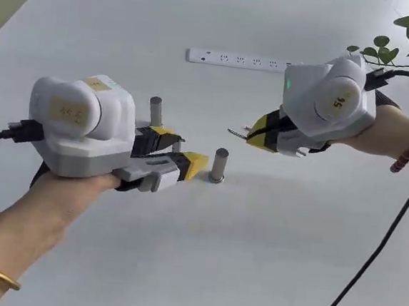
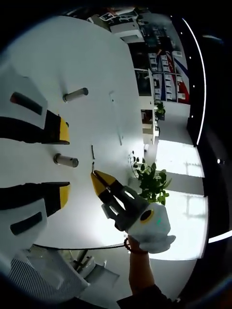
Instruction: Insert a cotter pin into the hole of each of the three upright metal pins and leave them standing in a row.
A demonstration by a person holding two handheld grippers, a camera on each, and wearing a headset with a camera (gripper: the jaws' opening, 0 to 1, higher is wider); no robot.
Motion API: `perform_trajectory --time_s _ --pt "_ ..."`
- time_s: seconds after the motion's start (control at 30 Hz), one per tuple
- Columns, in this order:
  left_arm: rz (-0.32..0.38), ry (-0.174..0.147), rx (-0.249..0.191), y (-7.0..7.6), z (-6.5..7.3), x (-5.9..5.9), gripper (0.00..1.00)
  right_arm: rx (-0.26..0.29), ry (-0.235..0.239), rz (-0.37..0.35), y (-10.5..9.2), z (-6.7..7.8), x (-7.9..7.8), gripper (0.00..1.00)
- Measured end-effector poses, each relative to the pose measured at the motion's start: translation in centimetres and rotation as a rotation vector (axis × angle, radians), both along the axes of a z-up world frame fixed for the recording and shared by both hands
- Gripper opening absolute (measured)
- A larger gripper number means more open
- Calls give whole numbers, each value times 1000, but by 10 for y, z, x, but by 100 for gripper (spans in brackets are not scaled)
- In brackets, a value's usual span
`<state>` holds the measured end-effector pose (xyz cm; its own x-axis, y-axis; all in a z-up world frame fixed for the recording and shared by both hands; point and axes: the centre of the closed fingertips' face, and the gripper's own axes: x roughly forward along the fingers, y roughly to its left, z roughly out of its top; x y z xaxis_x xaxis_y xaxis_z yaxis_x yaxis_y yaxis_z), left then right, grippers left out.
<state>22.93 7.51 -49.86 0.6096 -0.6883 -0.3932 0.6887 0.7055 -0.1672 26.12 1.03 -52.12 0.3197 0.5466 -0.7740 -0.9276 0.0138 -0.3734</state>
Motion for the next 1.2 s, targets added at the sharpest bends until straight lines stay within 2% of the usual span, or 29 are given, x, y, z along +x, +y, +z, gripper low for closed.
perform_trajectory --time_s 0.23,0.3,0.37,0.53,0.67,0.83,1.07,1.2 --pt "-14 51 -33 -6 -1 0 23 19 -3 65 15 4 -11 0" --pt "-4 73 -44 -6 -2 0 21 25 -3 83 20 6 -17 0" --pt "7 121 -66 -7 -5 -1 18 29 0 100 25 7 -22 0" --pt "24 139 -93 -7 -2 0 15 27 0 138 32 6 -31 0" --pt "28 183 -136 -10 -1 -2 10 33 -1 152 37 6 -33 0" --pt "29 202 -157 -11 0 -2 7 33 -4 168 40 6 -35 0" --pt "36 246 -199 -13 0 -2 2 32 -12 181 42 6 -36 0" --pt "31 244 -202 -13 1 -2 1 32 -15 182 43 6 -36 0"
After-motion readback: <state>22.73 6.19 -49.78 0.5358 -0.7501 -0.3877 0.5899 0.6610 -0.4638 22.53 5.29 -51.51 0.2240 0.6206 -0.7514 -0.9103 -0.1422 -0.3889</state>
